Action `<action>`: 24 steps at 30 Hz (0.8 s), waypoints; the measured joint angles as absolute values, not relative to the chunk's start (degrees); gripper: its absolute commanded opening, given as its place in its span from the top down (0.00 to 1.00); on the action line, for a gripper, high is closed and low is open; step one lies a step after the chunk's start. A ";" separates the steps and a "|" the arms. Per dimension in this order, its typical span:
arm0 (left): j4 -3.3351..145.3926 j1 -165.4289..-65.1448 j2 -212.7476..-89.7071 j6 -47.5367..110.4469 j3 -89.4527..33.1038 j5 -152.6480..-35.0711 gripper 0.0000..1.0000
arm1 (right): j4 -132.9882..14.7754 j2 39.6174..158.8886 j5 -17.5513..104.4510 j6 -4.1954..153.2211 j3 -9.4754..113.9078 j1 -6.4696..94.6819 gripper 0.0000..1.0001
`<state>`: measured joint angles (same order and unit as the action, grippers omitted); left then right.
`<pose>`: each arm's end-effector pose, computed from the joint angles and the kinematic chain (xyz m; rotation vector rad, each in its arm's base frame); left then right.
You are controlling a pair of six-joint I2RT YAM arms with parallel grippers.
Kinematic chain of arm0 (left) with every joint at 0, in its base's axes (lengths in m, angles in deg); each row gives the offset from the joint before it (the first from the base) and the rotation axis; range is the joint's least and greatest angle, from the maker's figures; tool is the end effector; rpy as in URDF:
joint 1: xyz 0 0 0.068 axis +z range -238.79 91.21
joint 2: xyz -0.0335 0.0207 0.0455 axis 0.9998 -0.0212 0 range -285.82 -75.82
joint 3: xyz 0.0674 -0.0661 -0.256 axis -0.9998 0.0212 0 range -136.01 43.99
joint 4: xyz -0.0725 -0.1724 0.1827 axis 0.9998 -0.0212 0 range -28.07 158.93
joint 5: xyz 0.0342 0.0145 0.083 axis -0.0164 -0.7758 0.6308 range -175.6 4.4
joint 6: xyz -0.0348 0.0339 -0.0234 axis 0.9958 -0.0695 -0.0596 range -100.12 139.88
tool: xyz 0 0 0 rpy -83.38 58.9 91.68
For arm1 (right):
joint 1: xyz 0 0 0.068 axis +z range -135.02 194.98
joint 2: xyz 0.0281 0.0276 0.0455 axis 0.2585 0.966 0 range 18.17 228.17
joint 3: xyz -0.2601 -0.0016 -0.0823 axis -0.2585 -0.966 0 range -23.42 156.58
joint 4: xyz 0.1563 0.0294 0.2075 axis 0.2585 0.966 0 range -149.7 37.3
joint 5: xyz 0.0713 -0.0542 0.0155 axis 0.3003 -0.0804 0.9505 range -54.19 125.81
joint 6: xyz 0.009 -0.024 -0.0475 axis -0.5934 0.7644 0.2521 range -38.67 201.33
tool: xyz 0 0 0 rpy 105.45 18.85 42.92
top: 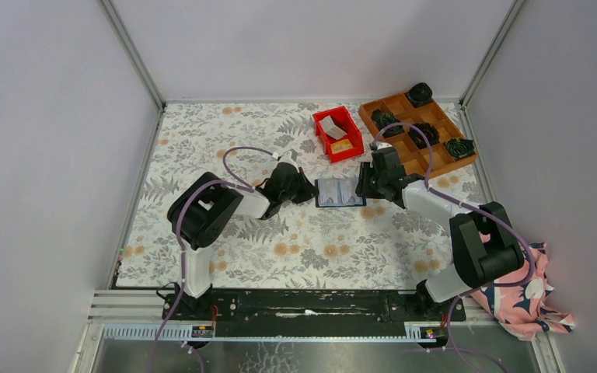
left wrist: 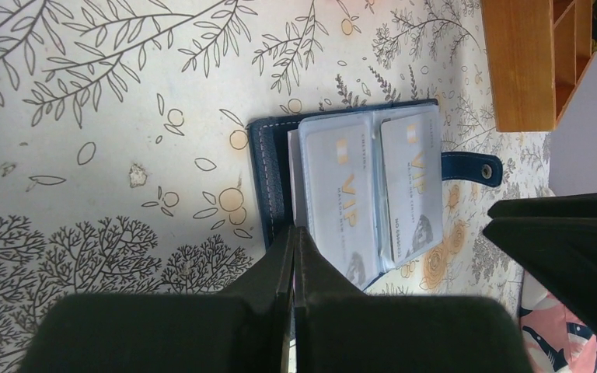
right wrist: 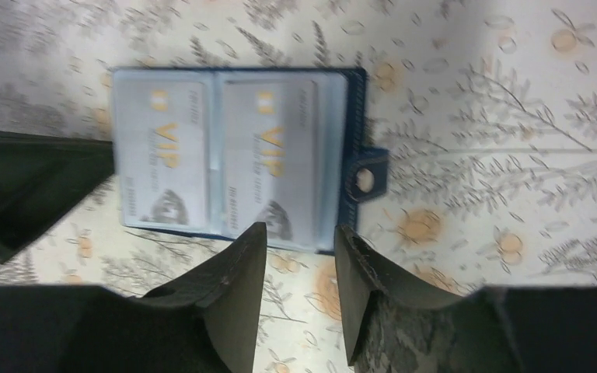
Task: Put the credit cards into the card holder
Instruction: Insert the credit card into the card holder, then close the card holder at the center of the board.
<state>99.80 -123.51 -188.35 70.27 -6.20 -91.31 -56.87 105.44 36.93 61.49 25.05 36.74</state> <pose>0.3115 -0.2201 0.1112 -0.2473 2.2659 -0.9475 0.2950 0.1185 0.1976 -0.0493 2.3290 0.3928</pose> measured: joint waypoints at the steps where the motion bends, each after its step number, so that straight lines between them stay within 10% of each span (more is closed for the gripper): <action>1: 99.78 -123.51 -188.24 70.27 -6.11 -91.29 1.00 | -56.19 105.44 36.13 61.69 24.59 36.74 0.53; 24: 99.23 -123.44 -187.81 70.03 -5.83 -91.20 1.00 | -55.80 114.68 27.38 65.10 27.96 36.74 0.56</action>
<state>99.23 -123.44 -187.81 70.03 -5.83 -91.20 -55.80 114.68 27.38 65.10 27.96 36.74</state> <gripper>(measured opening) 0.011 0.496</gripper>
